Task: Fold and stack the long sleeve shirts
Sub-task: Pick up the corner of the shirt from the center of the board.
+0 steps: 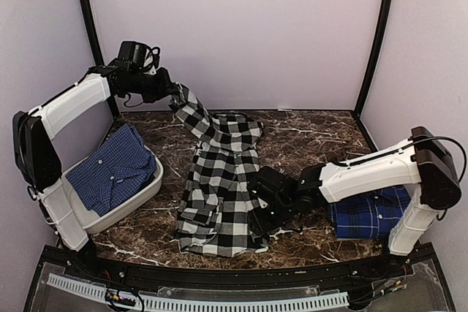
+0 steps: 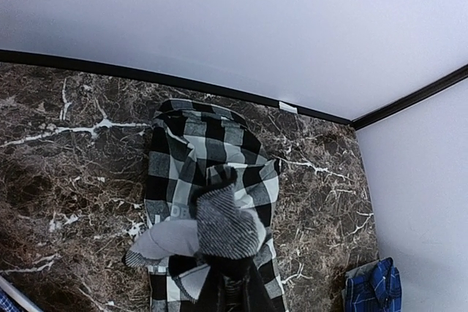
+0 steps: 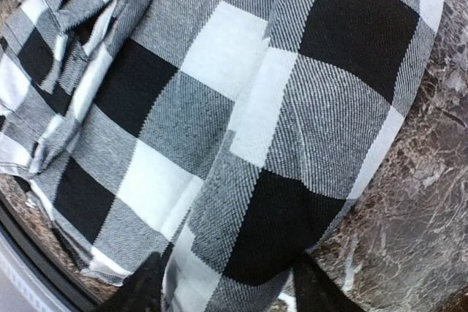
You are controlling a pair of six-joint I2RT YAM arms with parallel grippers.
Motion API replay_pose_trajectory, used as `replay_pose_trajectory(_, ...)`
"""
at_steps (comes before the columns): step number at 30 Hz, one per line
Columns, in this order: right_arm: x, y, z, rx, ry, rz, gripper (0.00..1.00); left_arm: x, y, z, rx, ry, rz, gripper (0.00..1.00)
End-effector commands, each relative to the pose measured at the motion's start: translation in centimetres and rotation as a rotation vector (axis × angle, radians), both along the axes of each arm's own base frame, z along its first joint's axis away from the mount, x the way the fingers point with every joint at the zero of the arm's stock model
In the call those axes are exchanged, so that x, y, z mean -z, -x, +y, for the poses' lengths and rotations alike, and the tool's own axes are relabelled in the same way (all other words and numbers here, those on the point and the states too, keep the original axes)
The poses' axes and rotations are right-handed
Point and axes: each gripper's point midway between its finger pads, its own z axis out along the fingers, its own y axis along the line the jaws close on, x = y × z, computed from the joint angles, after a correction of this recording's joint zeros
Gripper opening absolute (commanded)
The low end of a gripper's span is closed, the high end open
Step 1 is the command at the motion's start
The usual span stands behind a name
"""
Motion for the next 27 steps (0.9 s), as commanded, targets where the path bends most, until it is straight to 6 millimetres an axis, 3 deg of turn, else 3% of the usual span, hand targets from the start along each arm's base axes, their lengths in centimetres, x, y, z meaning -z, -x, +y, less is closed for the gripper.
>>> replay_pose_trajectory(1,0.9,-0.9,-1.9,0.038,0.117,-0.038,0.42,1.0,0.2,-1.1,0.044,0.032,0.023,0.0)
replay_pose_trajectory(5,0.6,-2.3,-4.3,0.095,0.116,-0.051,0.11,1.0,0.5,-2.8,0.093,0.044,0.017,0.0)
replay_pose_trajectory(11,0.4,-3.8,-8.0,0.173,0.004,-0.011,0.05,1.0,0.7,-6.3,0.154,0.079,0.007,0.0)
replay_pose_trajectory(16,0.5,-3.7,-9.1,0.185,-0.036,0.007,0.15,1.4,0.4,-8.6,0.18,0.106,0.011,0.0)
replay_pose_trajectory(22,-2.7,-3.9,-9.1,0.207,-0.033,-0.084,0.43,-0.3,-0.1,-9.3,0.19,0.145,-0.023,0.0)
replay_pose_trajectory(27,-4.7,-3.4,-8.3,0.203,0.059,-0.175,0.45,-1.0,-0.1,-9.5,0.201,0.151,-0.033,0.0)
